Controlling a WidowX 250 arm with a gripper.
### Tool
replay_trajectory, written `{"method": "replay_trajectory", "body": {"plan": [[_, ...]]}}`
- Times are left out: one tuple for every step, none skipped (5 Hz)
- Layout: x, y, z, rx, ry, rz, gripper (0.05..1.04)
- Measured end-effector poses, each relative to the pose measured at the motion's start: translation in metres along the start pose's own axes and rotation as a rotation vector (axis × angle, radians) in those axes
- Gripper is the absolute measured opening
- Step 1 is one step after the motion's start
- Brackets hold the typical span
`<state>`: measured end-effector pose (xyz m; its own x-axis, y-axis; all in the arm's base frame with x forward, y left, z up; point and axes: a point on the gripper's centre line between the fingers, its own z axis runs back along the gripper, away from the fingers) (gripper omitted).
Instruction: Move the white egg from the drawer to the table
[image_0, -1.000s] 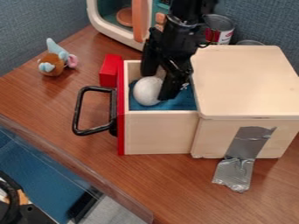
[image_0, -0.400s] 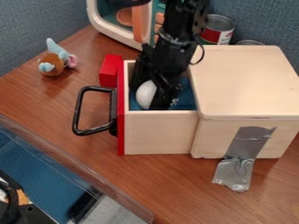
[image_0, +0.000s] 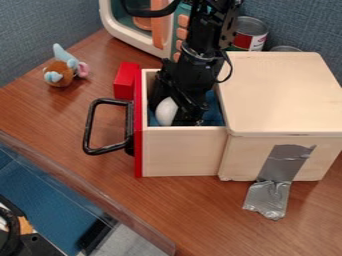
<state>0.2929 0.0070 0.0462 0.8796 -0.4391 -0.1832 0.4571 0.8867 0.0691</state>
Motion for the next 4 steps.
{"method": "replay_trajectory", "body": {"plan": [[0.000, 0.000, 0.001, 0.004, -0.005, -0.003, 0.885], [-0.001, 0.000, 0.023, 0.011, -0.058, -0.015, 0.884], [-0.001, 0.007, 0.055, 0.019, -0.135, -0.008, 0.885], [-0.010, 0.028, 0.068, 0.025, -0.161, 0.039, 0.884]]}}
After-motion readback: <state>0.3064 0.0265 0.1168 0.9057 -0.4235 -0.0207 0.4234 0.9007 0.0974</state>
